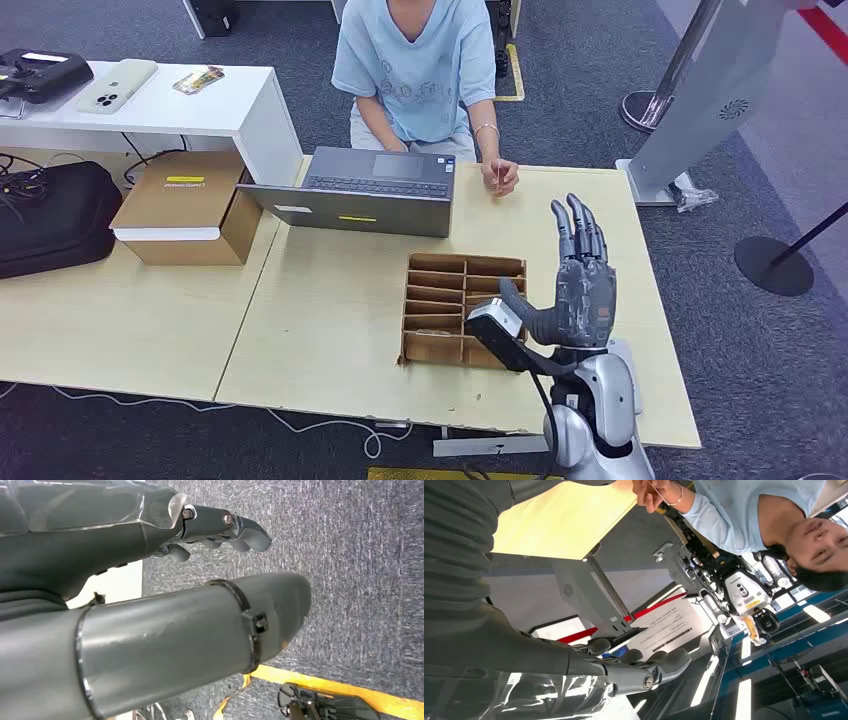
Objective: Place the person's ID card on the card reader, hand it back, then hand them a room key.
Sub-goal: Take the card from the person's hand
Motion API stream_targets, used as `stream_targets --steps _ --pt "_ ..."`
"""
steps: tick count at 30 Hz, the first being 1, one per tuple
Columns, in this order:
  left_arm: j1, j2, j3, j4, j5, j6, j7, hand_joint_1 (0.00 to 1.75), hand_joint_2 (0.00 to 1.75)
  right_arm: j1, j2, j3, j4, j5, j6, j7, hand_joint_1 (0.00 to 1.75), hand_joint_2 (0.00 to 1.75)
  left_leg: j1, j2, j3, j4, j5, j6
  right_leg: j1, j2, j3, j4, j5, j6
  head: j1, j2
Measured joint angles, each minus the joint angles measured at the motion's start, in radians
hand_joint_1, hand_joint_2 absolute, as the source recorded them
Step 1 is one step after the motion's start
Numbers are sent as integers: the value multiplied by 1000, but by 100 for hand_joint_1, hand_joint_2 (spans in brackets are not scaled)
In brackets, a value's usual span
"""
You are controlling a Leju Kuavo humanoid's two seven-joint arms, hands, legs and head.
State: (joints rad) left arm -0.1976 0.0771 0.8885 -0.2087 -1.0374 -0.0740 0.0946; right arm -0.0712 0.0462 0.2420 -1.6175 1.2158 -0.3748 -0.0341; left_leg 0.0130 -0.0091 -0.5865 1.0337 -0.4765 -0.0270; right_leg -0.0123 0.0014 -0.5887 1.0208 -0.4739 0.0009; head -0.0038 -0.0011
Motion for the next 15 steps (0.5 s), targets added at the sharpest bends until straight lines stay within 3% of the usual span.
stream_targets --steps 15 --pt "-3 -1 -1 0 6 19 13 0 0 -6 0 1 -46 25 -18 -10 0 175 0 0 0 0 0 0 0 0 0 0 0 0 0 0"
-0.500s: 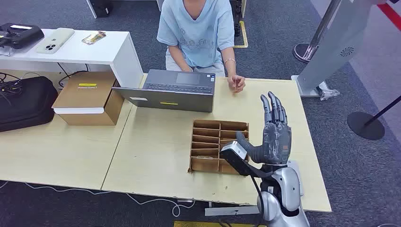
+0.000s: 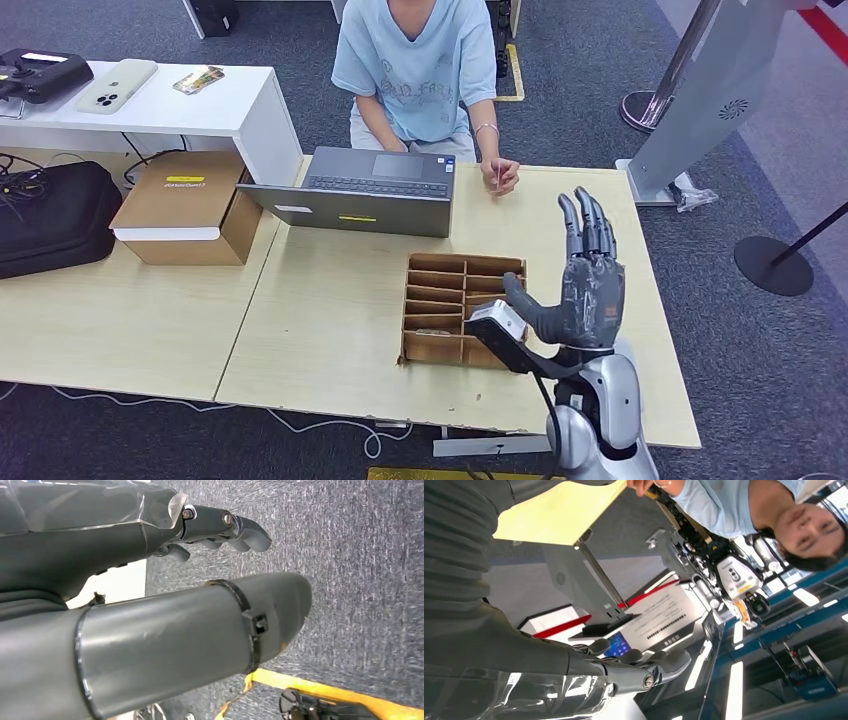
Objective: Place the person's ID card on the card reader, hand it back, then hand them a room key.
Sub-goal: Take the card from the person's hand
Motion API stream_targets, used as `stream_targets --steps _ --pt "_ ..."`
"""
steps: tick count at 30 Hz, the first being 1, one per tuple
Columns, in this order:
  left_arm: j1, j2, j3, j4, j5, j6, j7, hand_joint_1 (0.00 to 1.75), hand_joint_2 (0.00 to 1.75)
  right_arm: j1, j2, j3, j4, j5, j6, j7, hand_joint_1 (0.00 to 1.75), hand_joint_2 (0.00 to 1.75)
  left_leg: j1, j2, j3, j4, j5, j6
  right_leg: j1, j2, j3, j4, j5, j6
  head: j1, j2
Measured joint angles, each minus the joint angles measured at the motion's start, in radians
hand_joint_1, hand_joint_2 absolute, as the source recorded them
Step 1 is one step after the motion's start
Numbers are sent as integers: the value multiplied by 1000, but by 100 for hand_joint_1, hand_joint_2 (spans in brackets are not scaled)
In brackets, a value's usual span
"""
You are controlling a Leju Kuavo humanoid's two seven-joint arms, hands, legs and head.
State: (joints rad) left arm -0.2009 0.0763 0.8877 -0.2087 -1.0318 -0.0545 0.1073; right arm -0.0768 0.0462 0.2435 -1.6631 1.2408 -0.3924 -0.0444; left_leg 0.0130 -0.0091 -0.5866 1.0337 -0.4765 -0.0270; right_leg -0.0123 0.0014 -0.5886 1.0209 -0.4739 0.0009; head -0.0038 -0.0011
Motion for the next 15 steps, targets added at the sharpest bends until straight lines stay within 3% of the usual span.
stream_targets --steps 7,15 --pt "-14 0 0 0 2 0 -18 0 0 -74 -7 21 -17 13 -10 -11 0 175 0 0 0 0 0 0 0 0 0 0 0 0 0 0" --pt "-24 -5 0 0 -10 -7 -15 0 0 -217 -19 70 9 6 58 -10 0 175 0 0 0 0 0 0 0 1 0 1 1 0 0 0"
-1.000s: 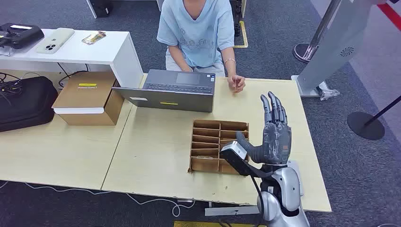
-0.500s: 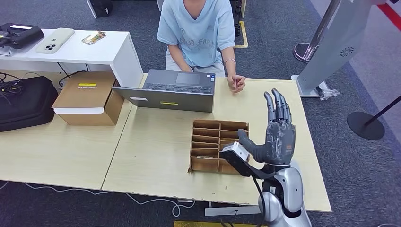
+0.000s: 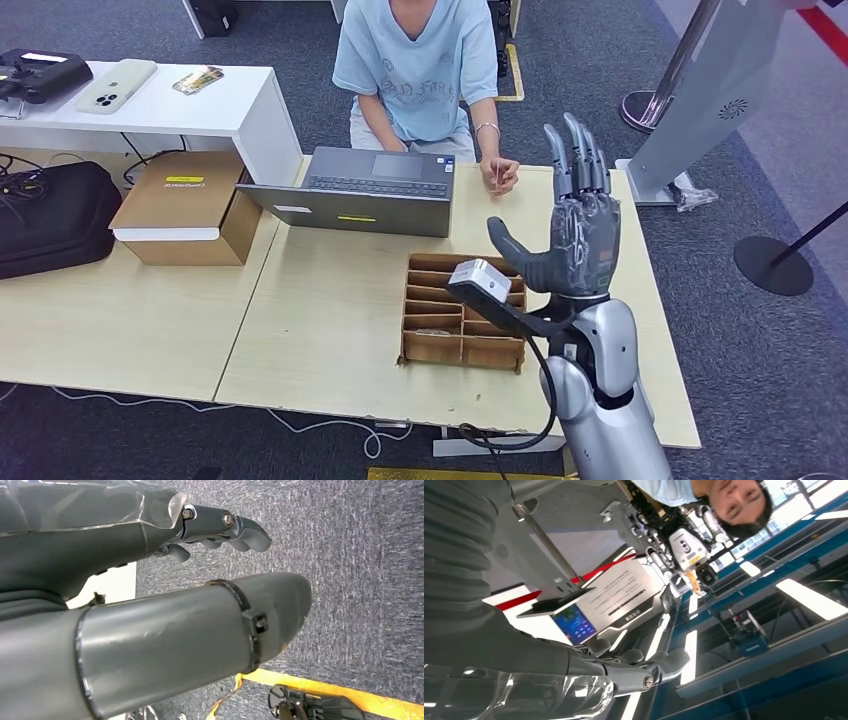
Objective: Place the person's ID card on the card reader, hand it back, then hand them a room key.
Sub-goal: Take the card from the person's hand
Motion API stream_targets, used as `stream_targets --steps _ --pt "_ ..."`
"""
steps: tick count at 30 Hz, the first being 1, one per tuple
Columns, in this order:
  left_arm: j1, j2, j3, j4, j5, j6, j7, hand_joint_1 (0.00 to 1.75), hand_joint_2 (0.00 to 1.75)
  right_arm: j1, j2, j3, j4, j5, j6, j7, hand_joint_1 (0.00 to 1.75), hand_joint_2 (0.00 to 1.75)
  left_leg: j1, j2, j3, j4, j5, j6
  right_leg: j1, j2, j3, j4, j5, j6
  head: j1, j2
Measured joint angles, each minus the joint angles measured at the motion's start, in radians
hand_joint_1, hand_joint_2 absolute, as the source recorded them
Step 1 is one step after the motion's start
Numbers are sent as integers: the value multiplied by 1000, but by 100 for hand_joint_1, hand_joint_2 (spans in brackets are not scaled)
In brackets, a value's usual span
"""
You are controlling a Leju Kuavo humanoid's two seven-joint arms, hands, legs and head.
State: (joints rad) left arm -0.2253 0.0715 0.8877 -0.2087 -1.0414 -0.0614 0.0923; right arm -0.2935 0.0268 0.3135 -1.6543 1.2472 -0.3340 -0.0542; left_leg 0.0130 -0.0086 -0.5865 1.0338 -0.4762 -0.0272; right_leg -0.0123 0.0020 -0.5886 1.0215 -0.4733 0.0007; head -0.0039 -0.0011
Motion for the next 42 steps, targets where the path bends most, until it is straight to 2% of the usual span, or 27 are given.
stream_targets --steps 5,10,16,21,25,30,34,42 --pt "-8 -2 0 0 13 8 -6 0 0 -126 0 46 60 -20 98 11 0 175 0 0 0 0 1 -1 0 0 0 0 0 0 0 0" --pt "-18 -4 0 0 11 11 -20 0 0 -280 3 90 183 -49 225 36 0 175 0 0 0 0 1 -1 0 0 0 1 1 -1 0 0" --pt "-28 -4 0 0 5 -1 -16 0 0 -497 28 115 432 -119 299 47 0 175 0 0 0 0 2 -1 0 0 0 1 2 -1 0 0" --pt "-31 -4 0 0 -1 -2 -2 0 0 -660 56 107 669 -242 366 28 0 175 0 0 0 0 2 -1 0 0 0 1 2 -1 0 0" --pt "-17 -24 -1 0 -23 19 -12 0 0 -764 72 103 831 -240 369 80 0 175 0 -1 0 0 2 -1 0 0 0 1 2 -1 0 0" --pt "73 -111 -13 0 -65 105 -88 0 0 -869 75 105 1001 -133 323 190 0 175 -2 0 -1 1 1 0 -1 0 0 -1 1 -1 0 0" --pt "140 -172 -31 0 -91 145 -99 0 0 -919 75 106 1105 -89 314 230 0 175 -1 0 -1 1 1 1 -1 -1 0 -2 2 0 0 0" --pt "157 -196 -35 0 -97 141 -99 0 0 -968 78 106 1223 -70 331 270 0 175 0 -1 -1 1 1 0 0 -1 0 -1 2 0 0 0"
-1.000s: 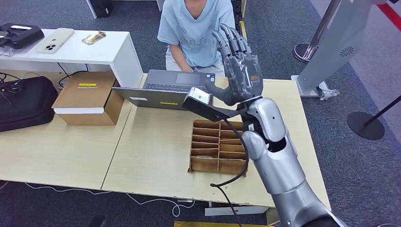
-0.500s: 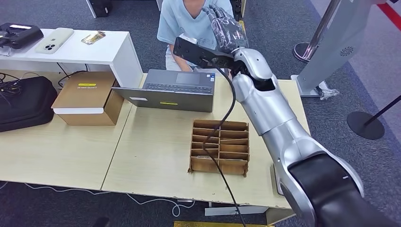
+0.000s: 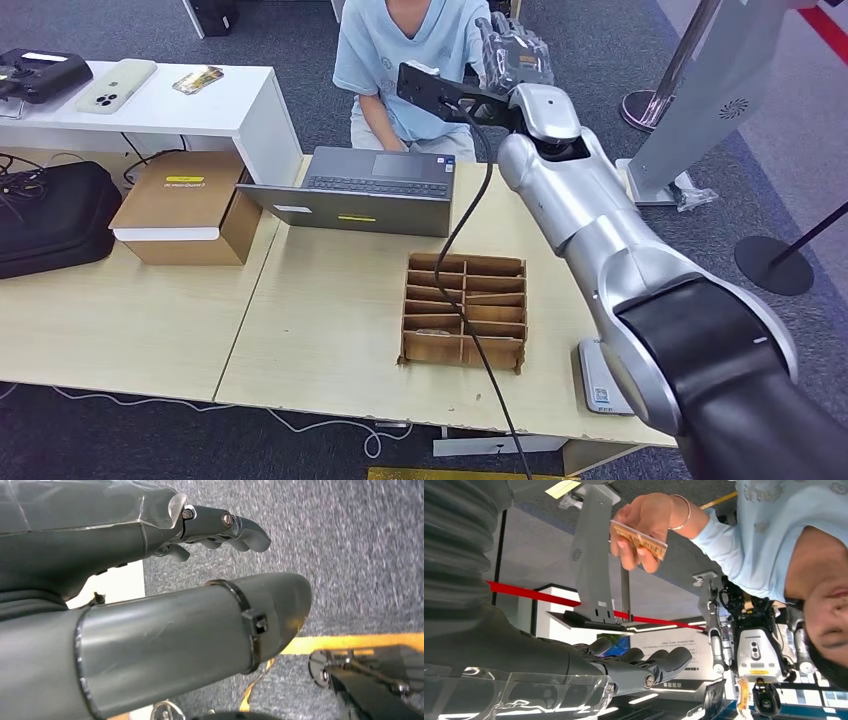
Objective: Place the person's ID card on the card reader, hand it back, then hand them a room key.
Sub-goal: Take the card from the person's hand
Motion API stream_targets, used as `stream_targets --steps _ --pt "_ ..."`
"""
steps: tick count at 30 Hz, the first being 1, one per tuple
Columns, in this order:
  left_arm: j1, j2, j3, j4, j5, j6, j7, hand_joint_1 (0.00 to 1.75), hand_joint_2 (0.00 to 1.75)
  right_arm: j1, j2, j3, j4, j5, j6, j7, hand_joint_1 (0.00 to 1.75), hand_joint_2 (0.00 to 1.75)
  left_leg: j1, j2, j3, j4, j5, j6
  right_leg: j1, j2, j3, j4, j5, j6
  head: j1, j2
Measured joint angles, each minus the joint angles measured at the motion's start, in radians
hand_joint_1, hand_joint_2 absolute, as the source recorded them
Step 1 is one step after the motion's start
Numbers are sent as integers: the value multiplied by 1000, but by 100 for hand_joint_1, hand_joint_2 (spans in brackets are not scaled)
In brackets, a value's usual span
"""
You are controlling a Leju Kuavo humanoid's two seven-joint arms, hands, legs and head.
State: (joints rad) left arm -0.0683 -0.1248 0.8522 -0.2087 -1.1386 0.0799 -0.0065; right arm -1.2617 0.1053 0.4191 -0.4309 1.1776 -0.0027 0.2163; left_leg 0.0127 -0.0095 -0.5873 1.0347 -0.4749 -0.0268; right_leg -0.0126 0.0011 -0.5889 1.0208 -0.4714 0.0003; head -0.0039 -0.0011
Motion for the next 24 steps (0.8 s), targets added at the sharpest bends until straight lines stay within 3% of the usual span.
stream_targets --steps 20,24 --pt "6 -12 0 0 -2 0 -13 0 0 -16 0 -10 68 2 -12 -5 0 175 0 0 0 0 0 0 0 0 0 0 0 0 0 0" --pt "10 -12 0 0 -5 1 -17 0 0 -21 -1 -25 80 4 -31 -16 173 175 0 0 0 0 0 0 0 0 0 0 0 0 0 0"
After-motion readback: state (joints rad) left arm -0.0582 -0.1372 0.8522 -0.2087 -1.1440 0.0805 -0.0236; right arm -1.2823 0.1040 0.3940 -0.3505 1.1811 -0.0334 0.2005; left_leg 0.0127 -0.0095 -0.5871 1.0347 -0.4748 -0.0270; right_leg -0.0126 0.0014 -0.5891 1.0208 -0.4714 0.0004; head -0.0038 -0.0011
